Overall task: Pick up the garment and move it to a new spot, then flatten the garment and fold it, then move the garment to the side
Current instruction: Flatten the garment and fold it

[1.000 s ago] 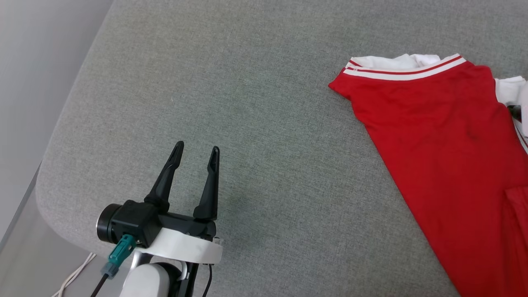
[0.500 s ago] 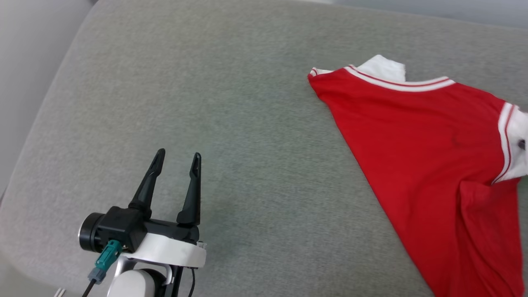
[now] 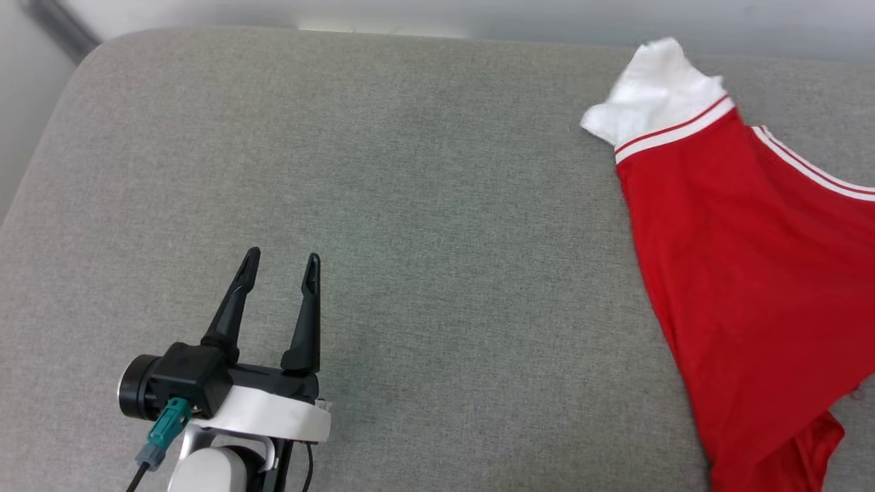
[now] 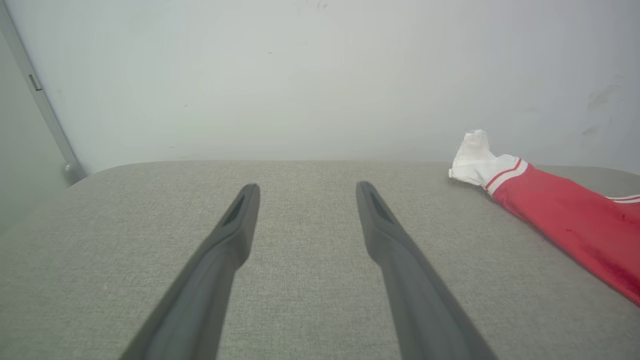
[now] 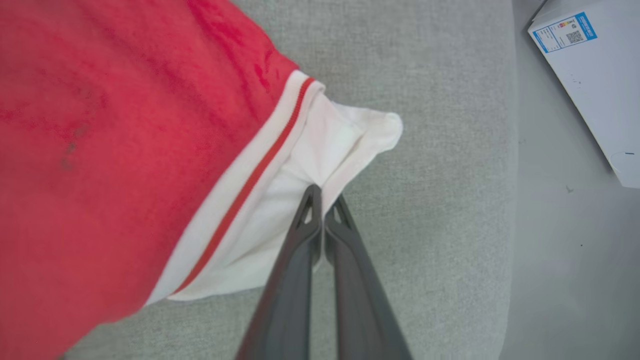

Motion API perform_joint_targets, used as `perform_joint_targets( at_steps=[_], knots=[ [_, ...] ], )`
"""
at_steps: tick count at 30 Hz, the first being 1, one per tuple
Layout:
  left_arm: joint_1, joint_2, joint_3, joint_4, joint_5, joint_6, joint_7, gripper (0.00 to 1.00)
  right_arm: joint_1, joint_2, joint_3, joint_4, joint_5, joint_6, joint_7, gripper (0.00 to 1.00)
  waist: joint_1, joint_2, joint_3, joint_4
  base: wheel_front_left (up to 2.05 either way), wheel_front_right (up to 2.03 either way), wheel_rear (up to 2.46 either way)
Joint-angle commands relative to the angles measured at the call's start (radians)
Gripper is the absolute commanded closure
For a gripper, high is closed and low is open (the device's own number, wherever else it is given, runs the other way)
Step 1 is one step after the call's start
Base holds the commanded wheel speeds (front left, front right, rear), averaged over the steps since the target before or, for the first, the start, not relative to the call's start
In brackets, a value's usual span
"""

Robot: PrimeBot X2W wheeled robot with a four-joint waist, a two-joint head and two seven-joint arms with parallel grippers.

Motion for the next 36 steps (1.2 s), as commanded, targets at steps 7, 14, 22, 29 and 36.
perform_joint_targets(
  at_steps=[7, 14, 22, 29, 36],
  knots=[
    [0.002, 0.007, 0.012, 0.006, 0.008, -0.004, -0.003, 0.00, 0.023, 0.081, -0.001, -0.026, -0.001, -0.001, -0.128, 0.00, -0.0001, -0.0001, -0.019, -0.030, 0.00, 0.00, 0.00],
    [0.001, 0.016, 0.023, 0.005, 0.002, -0.005, -0.003, 0.00, -0.003, 0.143, 0.063, -0.135, 0.009, -0.001, -0.449, 0.00, -0.0001, -0.0001, -0.071, -0.074, 0.00, 0.00, 0.00],
    [0.024, 0.041, 0.013, -0.007, -0.021, -0.006, -0.003, 0.00, 0.117, 0.304, 0.079, -0.352, 0.060, -0.001, -0.822, 0.00, -0.0001, -0.0001, -0.133, -0.138, 0.00, 0.00, 0.00],
    [0.019, 0.069, -0.025, -0.009, -0.093, -0.006, -0.003, 0.00, 0.285, 0.480, 0.087, -0.523, 0.023, -0.001, -1.012, 0.00, -0.0001, -0.0001, -0.140, -0.190, 0.00, 0.00, 0.00],
    [-0.086, 0.155, -0.109, 0.005, -0.184, -0.006, 0.036, 0.00, 0.351, 0.562, 0.109, -0.582, -0.030, -0.001, -1.039, 0.00, -0.0001, -0.0001, -0.112, -0.250, 0.00, 0.00, 0.00]
  ],
)
